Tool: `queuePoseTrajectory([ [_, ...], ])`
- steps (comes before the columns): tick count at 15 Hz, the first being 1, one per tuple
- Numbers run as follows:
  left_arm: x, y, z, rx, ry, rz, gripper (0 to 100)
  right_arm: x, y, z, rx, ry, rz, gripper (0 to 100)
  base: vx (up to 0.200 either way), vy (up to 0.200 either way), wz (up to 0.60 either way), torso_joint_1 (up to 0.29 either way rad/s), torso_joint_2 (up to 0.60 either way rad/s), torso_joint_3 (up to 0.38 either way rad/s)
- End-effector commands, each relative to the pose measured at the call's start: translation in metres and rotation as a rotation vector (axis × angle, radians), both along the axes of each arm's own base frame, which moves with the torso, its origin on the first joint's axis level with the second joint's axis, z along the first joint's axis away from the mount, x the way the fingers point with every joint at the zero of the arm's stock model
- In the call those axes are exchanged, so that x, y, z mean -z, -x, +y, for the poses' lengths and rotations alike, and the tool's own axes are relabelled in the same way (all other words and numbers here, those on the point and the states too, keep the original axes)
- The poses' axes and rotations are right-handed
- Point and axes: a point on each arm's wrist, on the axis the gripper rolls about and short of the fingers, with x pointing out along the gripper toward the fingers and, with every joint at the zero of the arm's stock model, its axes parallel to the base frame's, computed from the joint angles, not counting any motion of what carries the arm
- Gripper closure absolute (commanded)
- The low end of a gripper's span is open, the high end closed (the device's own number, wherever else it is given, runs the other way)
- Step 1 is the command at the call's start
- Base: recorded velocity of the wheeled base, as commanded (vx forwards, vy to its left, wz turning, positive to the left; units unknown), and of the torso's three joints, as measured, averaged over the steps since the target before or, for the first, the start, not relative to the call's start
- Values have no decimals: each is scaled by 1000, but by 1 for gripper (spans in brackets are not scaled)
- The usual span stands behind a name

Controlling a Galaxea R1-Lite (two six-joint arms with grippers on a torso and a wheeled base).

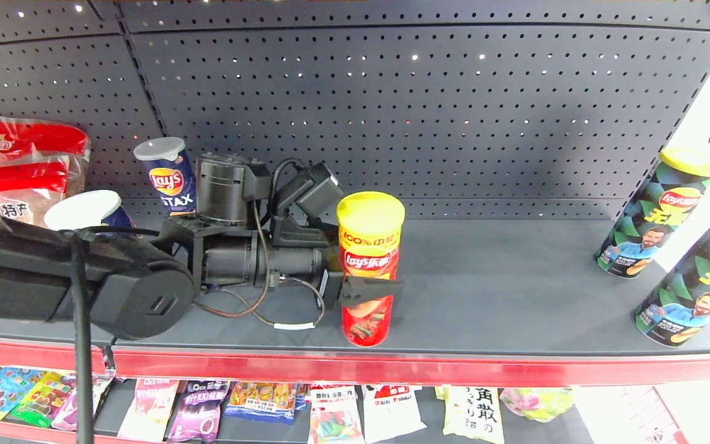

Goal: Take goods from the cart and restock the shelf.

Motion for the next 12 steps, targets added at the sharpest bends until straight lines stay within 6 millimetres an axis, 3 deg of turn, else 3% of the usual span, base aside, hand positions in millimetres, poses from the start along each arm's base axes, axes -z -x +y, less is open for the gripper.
queuePoseTrajectory([
  [1, 0, 5, 3, -3, 0, -1, 0, 0, 0, 0, -1, 1, 2, 100, 0, 0, 0, 0, 0, 0],
  [5, 2, 27, 26, -53, -25, 22, 0, 0, 0, 0, -2, -1, 2, 100, 0, 0, 0, 0, 0, 0],
  [7, -3, 46, 52, -118, -24, 6, 0, 0, 0, 0, -3, -1, 2, 100, 0, 0, 0, 0, 0, 0],
  [11, -8, 102, 96, -220, -15, -33, 0, 0, 0, 0, -7, 0, 2, 100, 0, 0, 0, 0, 0, 0],
  [12, -9, 124, 107, -257, 8, -26, 0, 0, 0, 0, -10, 0, 2, 100, 0, 0, 0, 0, 0, 0],
])
